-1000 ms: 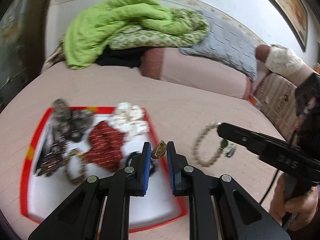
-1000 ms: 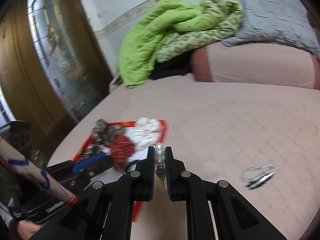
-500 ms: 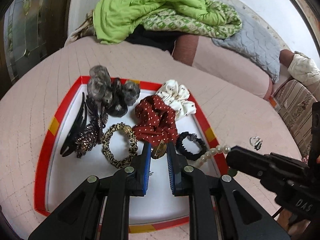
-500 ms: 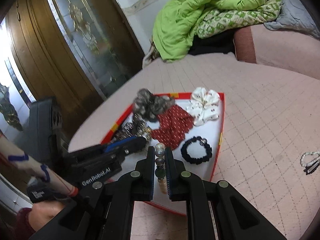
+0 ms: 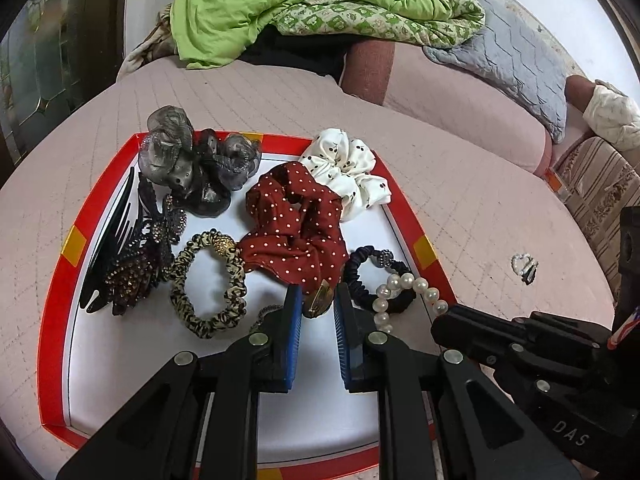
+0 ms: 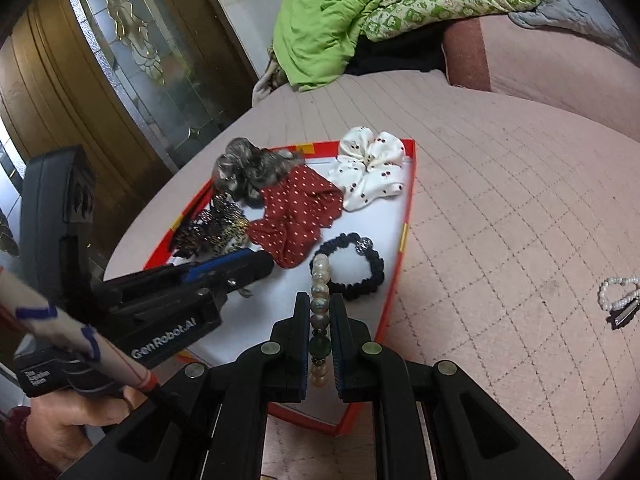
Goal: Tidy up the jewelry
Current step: 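Carry the gold charm and pearl bracelet into the tray and open both grippers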
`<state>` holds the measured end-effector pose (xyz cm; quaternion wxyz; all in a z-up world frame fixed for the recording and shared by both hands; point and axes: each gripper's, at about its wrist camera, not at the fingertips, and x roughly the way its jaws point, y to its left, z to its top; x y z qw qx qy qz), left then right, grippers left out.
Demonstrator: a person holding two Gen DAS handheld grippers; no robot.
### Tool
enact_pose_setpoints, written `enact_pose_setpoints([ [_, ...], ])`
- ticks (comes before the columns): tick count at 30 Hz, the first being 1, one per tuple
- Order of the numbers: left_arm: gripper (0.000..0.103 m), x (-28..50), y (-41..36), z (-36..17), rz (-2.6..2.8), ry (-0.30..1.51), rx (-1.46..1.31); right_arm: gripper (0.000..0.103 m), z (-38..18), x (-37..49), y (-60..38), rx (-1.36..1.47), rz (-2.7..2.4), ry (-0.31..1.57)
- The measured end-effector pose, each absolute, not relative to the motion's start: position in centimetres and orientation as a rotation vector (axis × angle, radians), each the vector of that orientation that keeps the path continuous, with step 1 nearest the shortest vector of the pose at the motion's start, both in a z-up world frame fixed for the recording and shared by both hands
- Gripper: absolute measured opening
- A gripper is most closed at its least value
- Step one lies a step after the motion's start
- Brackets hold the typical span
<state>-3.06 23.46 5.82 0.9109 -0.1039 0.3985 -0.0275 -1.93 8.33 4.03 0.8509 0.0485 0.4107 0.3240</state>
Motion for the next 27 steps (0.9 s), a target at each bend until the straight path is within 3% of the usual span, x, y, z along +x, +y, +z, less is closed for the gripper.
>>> enact_pose_setpoints([
  [27,0.016,-2.5,23.4,4.9,-0.052,0.861,-0.218,0.012,2.8,-1.5,8.5,0.090,0.673,0.895],
])
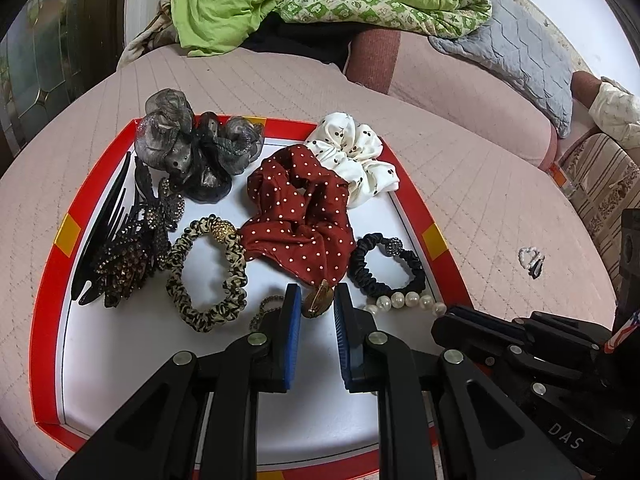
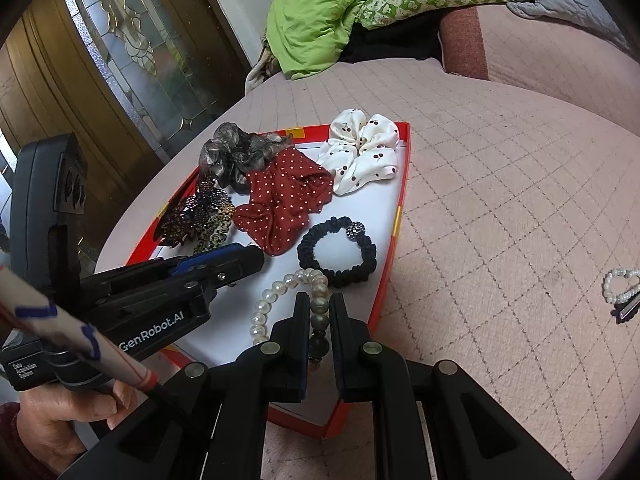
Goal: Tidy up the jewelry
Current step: 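Carry the gold charm and pearl bracelet into the tray and open both grippers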
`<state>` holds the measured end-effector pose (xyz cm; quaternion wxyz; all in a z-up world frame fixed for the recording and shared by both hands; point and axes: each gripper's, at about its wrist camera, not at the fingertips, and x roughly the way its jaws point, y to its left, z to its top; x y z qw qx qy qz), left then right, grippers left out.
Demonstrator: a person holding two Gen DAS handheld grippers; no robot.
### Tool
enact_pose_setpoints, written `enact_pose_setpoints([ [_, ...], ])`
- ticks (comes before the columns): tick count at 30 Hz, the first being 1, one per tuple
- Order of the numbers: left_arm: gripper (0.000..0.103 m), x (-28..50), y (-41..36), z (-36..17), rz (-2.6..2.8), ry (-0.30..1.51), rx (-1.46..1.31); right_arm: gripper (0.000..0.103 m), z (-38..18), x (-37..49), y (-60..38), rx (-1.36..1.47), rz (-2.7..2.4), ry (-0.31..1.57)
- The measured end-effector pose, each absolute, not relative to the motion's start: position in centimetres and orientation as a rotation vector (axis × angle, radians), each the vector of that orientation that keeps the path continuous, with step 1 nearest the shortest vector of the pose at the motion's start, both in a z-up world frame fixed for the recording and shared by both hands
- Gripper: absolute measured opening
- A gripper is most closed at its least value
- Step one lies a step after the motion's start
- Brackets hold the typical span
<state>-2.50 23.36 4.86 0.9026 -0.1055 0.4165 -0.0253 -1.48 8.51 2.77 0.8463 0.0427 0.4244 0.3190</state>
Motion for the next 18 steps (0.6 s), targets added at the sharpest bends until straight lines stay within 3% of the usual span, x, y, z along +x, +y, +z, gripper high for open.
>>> enact_pose_setpoints([
  [8,0.016,-2.6,23.5,5.4,-0.068,0.834,-0.238,0.012,3.6,-2.0,8.2,0.103,0.689,0.877],
  [11,0.026,-2.6,23.5,5.6,-0.065,0.827,-0.241,0.012,4.0,-2.1,8.0,0.114,0.694,0.868],
  [18,0.027,-3.0,23.3,6.4,-0.077,0.781,-0.267,0.012,5.4,-1.7,5.7,0.155,0.664,0.835],
])
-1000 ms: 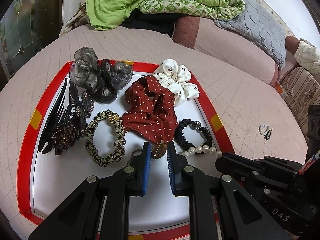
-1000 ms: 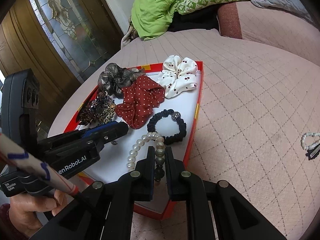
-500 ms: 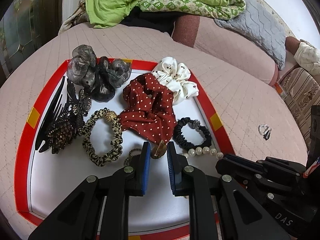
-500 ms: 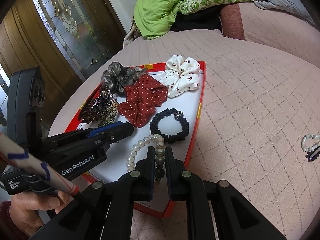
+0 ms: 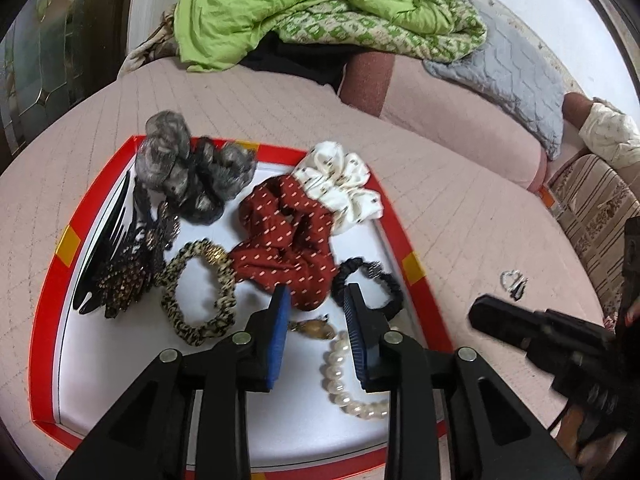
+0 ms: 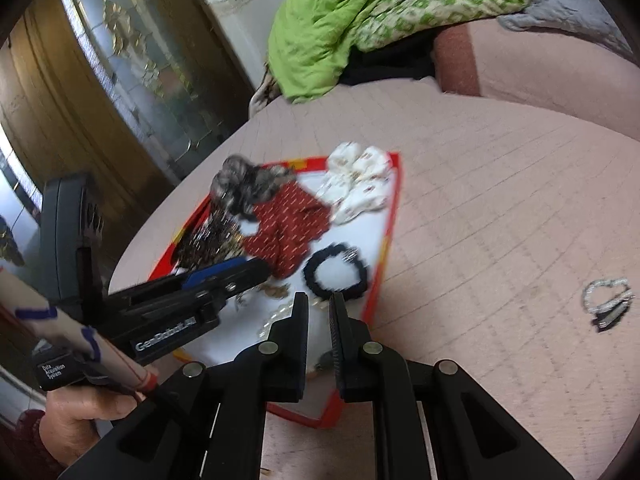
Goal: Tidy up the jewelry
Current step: 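Carry the gold charm and pearl bracelet into the tray and open both grippers, then move both grippers back to the jade bead bracelet and black hair clip, then grasp the pale jade bead bracelet with the left gripper while the right grasps the black hair clip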
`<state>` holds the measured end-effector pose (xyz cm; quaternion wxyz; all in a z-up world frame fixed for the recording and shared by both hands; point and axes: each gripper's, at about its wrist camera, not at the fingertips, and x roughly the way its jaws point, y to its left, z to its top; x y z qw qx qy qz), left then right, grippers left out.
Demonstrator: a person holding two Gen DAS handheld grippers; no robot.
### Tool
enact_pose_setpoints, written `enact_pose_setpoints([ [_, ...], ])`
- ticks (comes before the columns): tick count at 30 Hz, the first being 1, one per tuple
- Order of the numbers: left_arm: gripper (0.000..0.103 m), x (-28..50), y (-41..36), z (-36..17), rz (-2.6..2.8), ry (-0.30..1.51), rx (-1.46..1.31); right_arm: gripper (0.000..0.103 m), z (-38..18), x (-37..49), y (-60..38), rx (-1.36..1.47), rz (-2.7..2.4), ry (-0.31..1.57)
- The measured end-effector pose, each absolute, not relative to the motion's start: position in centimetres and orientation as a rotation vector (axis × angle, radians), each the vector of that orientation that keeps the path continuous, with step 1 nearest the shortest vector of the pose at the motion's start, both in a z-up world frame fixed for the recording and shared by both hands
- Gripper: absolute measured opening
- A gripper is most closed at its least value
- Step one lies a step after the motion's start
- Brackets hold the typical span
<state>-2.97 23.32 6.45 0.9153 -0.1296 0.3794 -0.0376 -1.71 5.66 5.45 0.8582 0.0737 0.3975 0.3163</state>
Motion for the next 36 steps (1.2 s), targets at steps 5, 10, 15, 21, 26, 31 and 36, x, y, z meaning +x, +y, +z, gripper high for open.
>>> enact_pose_setpoints([
  [5,0.027,-3.2,21.3,7.5,-0.119,0.734,-0.227,0.012,5.7,-0.3,0.0,0.237,0.546,0.837],
  [10,0.027,-3.1,18.7,8.1,-0.170,0.717,-0.169,0.014,3.2,1.7,-6.9,0.328,0.378,0.919],
  [15,0.027,-2.6,16.3,8.3,-0.213,0.724,-0.147,0.010,-1.6,3.8,-11.2,0.500,0.396,1.033],
  [21,0.027,-2.4,12.9,7.9,-0.298,0.746,-0.082,0.016,0.2,2.3,-16.5,0.448,0.106,0.954],
  [26,0.027,-1.7,8.3,7.6,-0.416,0.799,-0.065,0.016,1.9,1.2,-19.8,0.467,0.048,0.871],
  [31,0.027,0.8,1.9,7.4,-0.500,0.860,0.021,0.023,2.9,0.9,-21.7,0.569,0.081,0.840],
  [36,0.027,5.4,-2.6,5.6,-0.507,0.964,0.147,0.024,3.5,1.0,-23.0,0.649,0.107,0.820],
])
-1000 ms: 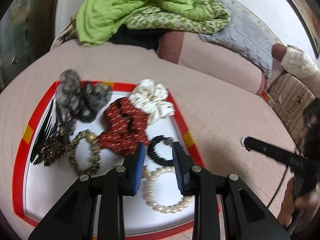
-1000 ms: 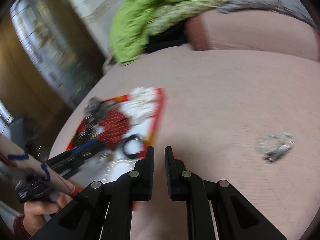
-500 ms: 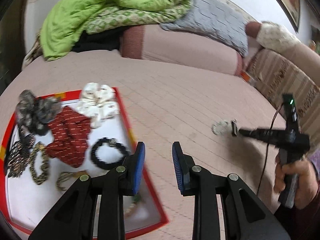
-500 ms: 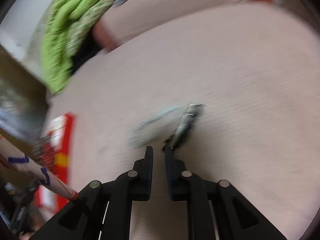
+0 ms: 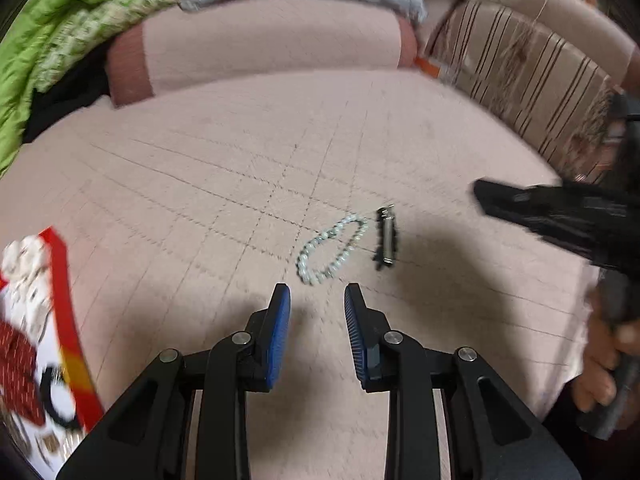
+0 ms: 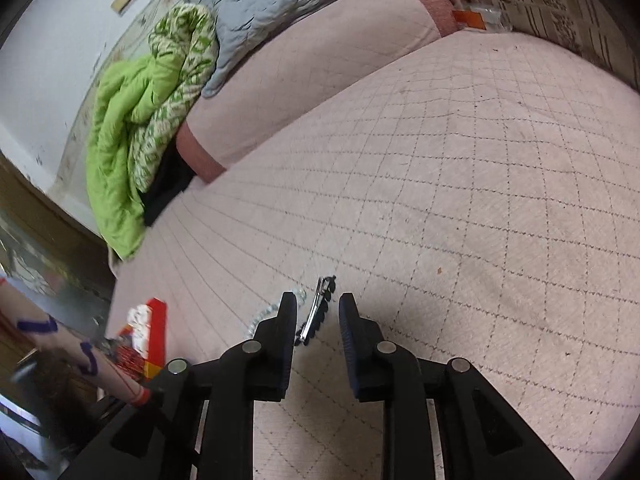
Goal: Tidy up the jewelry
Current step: 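Grasp the pale jade bead bracelet with the left gripper while the right grasps the black hair clip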
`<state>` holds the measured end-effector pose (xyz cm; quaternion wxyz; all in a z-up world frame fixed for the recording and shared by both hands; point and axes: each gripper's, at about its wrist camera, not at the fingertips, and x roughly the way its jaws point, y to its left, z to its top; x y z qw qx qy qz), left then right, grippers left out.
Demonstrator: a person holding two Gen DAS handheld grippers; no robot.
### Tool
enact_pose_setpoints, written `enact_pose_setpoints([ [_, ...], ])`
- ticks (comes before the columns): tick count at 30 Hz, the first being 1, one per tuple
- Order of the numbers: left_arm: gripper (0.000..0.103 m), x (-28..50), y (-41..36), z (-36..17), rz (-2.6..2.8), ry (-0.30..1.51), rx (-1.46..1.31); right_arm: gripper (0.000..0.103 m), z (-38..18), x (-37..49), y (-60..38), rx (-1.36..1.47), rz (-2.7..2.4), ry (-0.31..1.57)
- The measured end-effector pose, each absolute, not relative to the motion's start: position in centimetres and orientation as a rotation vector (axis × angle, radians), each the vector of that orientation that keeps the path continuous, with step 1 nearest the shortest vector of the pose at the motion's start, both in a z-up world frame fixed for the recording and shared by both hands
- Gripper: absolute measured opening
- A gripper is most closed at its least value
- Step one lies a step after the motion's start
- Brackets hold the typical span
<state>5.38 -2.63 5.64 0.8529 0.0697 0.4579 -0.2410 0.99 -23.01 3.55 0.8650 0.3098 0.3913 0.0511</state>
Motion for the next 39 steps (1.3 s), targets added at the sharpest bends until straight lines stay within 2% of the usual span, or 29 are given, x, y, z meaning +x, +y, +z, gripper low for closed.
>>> enact_pose_setpoints([
  [7,0.027,9.0,-4.5,3.4,-0.491,1.042,0.190,0.024,3.8,1.1,-24.4,0.704,0.143,0.817],
  [12,0.027,9.4,-6.7,2.5,-0.442,1.003,0.284,0.024,3.7,1.2,-24.7,0.717,0.168,0.829],
  [14,0.021,9.0,-7.4,2.4,-0.383,0.971,0.290,0.024,3.6,1.4,-24.9,0.710,0.159,0.833],
  [16,0.006,8.0,-7.5,2.2,-0.311,0.917,0.312,0.024,3.3,1.6,-25.0,0.717,0.150,0.843],
  [27,0.005,1.1,1.0,5.2,-0.397,0.847,0.029,0.024,1.7,3.6,-22.1,0.594,0.152,0.940],
  [39,0.005,0.8,4.1,8.1,-0.434,0.729,-0.043,0.024,-0.3,6.4,-16.1,0.375,0.080,0.984],
])
